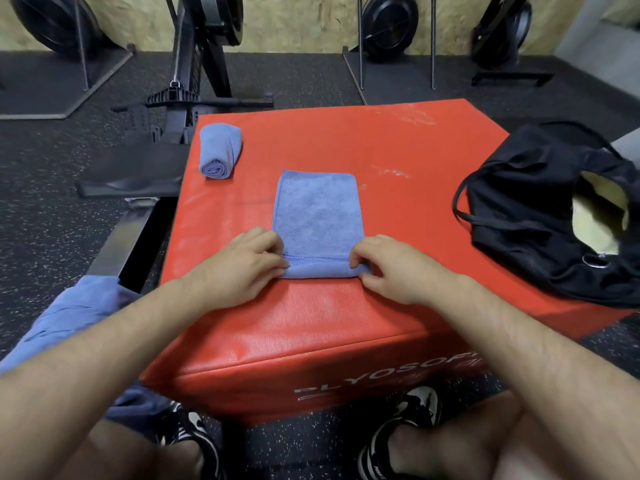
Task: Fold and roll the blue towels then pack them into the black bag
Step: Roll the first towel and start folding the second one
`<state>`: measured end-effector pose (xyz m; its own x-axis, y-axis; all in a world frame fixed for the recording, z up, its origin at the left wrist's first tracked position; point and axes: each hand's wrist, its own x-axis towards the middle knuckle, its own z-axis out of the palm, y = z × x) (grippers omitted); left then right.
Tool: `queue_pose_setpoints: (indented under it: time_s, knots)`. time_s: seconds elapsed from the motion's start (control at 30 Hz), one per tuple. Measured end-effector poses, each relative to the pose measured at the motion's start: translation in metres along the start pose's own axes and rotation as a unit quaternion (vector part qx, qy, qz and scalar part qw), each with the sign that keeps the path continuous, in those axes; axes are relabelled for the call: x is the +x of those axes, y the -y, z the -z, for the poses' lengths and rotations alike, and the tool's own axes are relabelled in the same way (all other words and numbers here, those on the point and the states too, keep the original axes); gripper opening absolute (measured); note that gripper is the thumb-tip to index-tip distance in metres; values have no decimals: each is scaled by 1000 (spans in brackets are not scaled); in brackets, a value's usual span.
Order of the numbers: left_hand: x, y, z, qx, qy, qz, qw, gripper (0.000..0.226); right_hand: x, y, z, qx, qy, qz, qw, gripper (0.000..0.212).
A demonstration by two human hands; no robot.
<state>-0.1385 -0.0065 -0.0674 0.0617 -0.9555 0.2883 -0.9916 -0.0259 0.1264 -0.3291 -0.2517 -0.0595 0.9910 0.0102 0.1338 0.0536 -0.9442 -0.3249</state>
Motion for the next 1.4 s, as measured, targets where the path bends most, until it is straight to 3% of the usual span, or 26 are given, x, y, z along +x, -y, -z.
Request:
queue_pose_setpoints:
  time_s: [0.3,0.43,0.6,0.77,0.9,1.07,1.17,1.3,1.4]
  knots:
    - [2,-2,3,-25,41,-14,999,27,6,2,7,49,6,-81,995,23]
    - [7,6,-2,-45,32,35,998,22,10,0,8,75,11,-108,991,22]
    - [18,12,-3,-154,24,157,975,17,19,-5,9,80,20,-132,988,23]
    - [33,17,-4,-172,4,212,962,19,32,-12,3,54,-13,-112,992,27]
    - [34,19,-10,-52,-37,157,986,18,33,-12,-2,-16,-62,-45,997,26]
    - [31,21,-8,-40,4,71,997,18,23,-16,-1,-59,-32,-3,998,22]
    - [26,28,-9,-41,45,89,994,38,22,-21,-2,-42,-16,-19,999,30]
    - [32,28,-8,-93,31,127,987,27,27,-22,0,-4,-15,-55,998,28]
    - [33,24,0,-178,62,189,964,22,26,-19,13,84,32,-112,990,27]
